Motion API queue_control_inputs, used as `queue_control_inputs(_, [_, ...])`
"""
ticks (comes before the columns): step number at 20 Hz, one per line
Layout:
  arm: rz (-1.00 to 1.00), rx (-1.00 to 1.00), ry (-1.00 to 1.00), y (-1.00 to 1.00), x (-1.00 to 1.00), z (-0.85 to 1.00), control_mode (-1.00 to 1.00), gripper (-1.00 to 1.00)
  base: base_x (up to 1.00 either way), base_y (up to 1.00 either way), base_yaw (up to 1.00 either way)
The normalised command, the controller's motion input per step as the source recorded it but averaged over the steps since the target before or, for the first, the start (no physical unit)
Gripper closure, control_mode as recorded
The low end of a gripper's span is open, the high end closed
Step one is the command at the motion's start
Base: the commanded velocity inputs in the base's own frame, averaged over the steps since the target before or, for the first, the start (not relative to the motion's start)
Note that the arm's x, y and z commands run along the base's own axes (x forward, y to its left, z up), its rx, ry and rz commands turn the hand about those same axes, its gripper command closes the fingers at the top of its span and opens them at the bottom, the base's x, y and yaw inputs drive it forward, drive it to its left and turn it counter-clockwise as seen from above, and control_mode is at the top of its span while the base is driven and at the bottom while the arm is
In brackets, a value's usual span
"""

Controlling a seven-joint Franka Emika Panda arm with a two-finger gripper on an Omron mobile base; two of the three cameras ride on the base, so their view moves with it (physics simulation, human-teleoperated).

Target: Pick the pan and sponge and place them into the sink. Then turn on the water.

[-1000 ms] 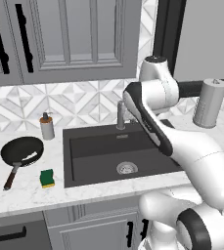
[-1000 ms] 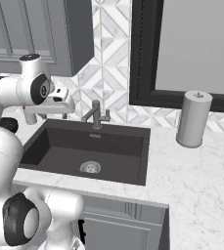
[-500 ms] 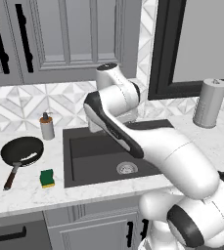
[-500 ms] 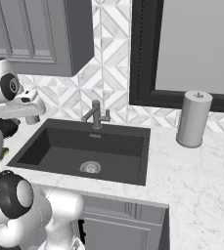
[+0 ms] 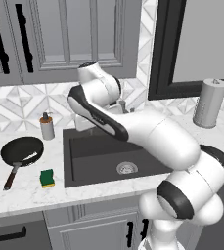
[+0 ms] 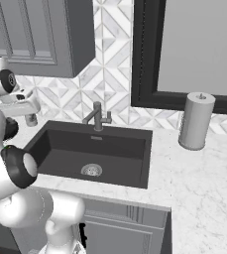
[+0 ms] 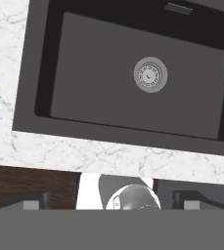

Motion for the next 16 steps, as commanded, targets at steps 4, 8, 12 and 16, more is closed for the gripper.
queue_control_inputs(4, [0.0, 0.12, 0.0, 0.64, 0.43, -0.48, -1.0, -1.0, 0.0, 0.0, 0.0])
queue_control_inputs(8, [0.02, 0.16, 0.0, 0.61, 0.49, -0.57, -1.0, -1.0, 0.0, 0.0, 0.0])
queue_control_inputs(12, [0.0, 0.04, 0.02, 0.65, 0.46, -0.59, -1.0, -1.0, 0.0, 0.0, 0.0])
queue_control_inputs(16, [0.0, 0.0, 0.01, 0.64, 0.42, -0.57, -1.0, -1.0, 0.0, 0.0, 0.0])
